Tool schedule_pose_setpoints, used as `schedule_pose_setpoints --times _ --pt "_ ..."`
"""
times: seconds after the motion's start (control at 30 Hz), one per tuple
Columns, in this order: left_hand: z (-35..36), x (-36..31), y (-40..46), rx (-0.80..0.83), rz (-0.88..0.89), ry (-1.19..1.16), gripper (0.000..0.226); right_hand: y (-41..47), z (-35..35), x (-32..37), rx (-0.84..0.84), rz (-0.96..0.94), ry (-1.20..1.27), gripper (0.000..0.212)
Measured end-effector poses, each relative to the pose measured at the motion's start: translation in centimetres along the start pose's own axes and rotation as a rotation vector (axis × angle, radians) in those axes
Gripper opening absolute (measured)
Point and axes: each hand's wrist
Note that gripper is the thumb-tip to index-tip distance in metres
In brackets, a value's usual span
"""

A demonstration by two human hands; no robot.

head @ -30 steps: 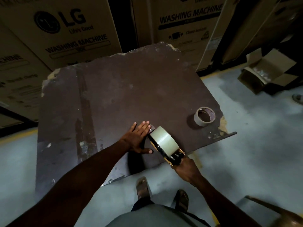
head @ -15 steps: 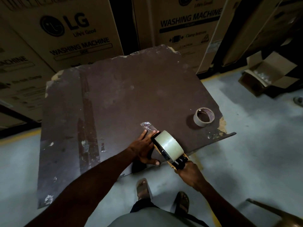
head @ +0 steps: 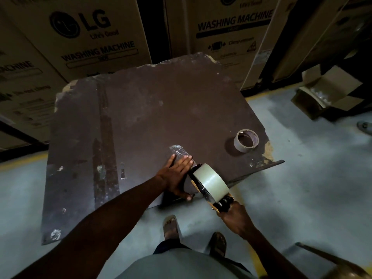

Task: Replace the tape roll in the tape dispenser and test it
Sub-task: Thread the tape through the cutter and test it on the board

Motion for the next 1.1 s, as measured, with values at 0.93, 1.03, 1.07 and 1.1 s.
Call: schedule_pose_setpoints --times 0.93,1.03,1.07,1.1 --pt "2.1 -6.0 -1.2 -0.103 0.151 0.028 0.077 -3.5 0.1 -7.1 -0.065 -0.022 -0.062 0.029" --pt "1.5 -6.4 -1.3 -0.056 0.129 0.045 0.078 -3.8 -0.1 -7.1 -0.083 -0.029 -0.033 0.031" --pt "1.4 -6.6 -1.3 -0.076 0.114 0.058 0.078 -4.0 -0.3 -7.0 -0.085 -0.035 -0.020 0.029" --pt "1.4 -6.7 -1.3 -0.094 0.107 0.068 0.075 -4.1 -0.6 -7.0 -0.079 -0.038 0.002 0.025"
Point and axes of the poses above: each hand's wrist, its own y-axis towards the middle knuckle, its own z-axis out of the palm, x = y × z, and after that the axes turned 14 degrees about -x, right-handed
